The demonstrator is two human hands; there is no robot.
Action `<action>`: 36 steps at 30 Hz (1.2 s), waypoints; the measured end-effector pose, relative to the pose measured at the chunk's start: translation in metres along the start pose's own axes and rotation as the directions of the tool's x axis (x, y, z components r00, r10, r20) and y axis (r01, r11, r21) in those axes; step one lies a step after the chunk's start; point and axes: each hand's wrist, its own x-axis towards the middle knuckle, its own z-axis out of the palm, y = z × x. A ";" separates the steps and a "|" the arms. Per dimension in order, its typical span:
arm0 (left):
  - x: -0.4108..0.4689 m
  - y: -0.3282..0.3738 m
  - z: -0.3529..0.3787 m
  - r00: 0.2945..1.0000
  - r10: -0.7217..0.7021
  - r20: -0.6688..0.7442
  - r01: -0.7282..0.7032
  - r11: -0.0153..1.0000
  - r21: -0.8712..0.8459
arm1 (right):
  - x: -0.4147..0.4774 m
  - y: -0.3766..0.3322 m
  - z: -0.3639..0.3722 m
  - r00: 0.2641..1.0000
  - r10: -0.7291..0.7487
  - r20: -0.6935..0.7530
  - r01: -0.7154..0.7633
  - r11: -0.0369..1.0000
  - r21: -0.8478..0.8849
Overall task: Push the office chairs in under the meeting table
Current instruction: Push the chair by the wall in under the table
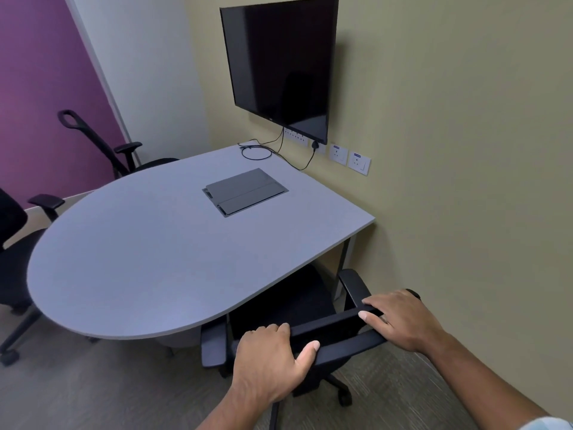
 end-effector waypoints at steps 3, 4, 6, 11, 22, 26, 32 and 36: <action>0.008 0.006 0.003 1.000 -0.023 0.003 0.023 1.000 0.001 | 0.012 0.012 0.001 0.999 -0.043 -0.003 0.043 0.999 0.005; 0.012 0.008 0.003 0.999 -0.034 0.001 0.034 0.999 -0.005 | 0.016 0.016 0.001 0.998 -0.054 -0.015 0.055 0.998 0.013; 0.021 0.012 0.000 0.998 -0.058 -0.001 0.058 0.998 -0.013 | 0.025 0.024 0.000 0.997 -0.071 -0.023 0.071 0.997 0.020; 0.036 0.027 0.000 0.997 -0.073 0.028 0.074 0.997 -0.001 | 0.041 0.044 -0.001 0.993 -0.118 -0.009 0.118 0.993 0.026; 0.075 0.069 0.009 0.986 -0.164 0.036 0.165 0.986 -0.022 | 0.090 0.105 0.004 0.961 -0.273 -0.051 0.275 0.960 0.048; 0.096 0.081 0.008 0.977 -0.210 0.020 0.210 0.978 -0.012 | 0.115 0.127 0.004 0.944 -0.319 -0.080 0.323 0.945 0.044; 0.130 0.103 0.012 0.957 -0.289 -0.016 0.289 0.957 -0.010 | 0.149 0.161 0.004 0.925 -0.372 -0.073 0.375 0.926 0.039; 0.151 0.109 0.017 0.942 -0.333 -0.033 0.333 0.943 -0.014 | 0.167 0.175 0.001 0.911 -0.400 -0.095 0.406 0.913 0.041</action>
